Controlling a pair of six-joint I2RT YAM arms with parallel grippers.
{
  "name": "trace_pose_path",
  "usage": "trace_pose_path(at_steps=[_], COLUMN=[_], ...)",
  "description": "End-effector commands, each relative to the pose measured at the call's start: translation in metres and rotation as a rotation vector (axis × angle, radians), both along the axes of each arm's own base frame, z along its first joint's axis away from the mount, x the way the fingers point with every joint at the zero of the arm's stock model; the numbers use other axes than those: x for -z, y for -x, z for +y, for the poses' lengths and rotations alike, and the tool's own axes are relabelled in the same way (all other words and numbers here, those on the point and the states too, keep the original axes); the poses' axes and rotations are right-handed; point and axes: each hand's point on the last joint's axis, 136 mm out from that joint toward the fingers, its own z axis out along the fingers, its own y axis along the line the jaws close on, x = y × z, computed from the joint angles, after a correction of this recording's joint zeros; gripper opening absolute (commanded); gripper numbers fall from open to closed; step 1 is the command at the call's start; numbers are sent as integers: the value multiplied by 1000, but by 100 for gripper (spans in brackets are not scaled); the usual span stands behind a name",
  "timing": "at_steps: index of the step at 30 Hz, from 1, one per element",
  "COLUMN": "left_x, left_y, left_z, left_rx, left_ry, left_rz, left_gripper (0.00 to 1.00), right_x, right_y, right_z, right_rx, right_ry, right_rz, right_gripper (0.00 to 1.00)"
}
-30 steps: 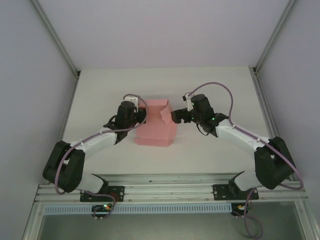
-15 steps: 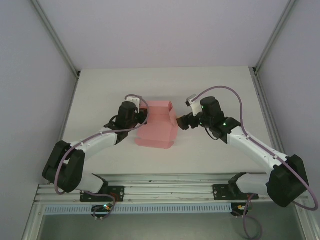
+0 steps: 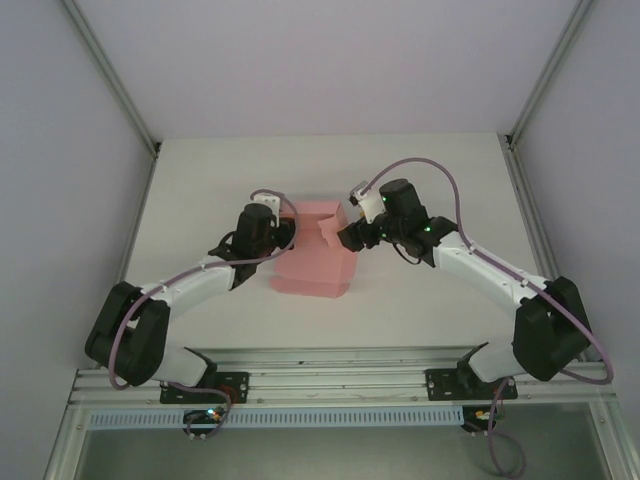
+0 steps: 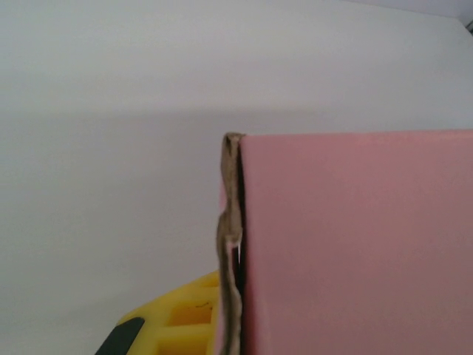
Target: Assemble paper box
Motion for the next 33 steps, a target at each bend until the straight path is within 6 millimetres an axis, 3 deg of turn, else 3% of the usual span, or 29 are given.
trace_pose_path(at_steps=[1,13,18,21,23,28,33], left_x=[-23,-23,-28,-29,-30,-37,-45], left_y=[4,1,4,5,5,6,8], left_z=[-10,-5,-7,-5,-3,-5,1], left_rx=[35,-14,-9,-31,-57,-117,-220], left_ry=[23,-15,4,-4,-21,-31,8], left_rz=[-50,-35,-51,-49,-45,-20,19], left_gripper=[0,0,0,0,0,0,0], right_x=[-10,-5,-4,-1,3,6,9], right_y=[-12,-17,-29,-36,-39,-52,-58], right_z=[13,25,13,4,-3,-34,-66], right_rx=[21,96,202,281,341,599,822], right_ry=[-31,24,63,119,173,335,421], right_rz=[-30,-55,-67,-90,-111,-196,-268], right_gripper=[73,66,57,45,31,11,4])
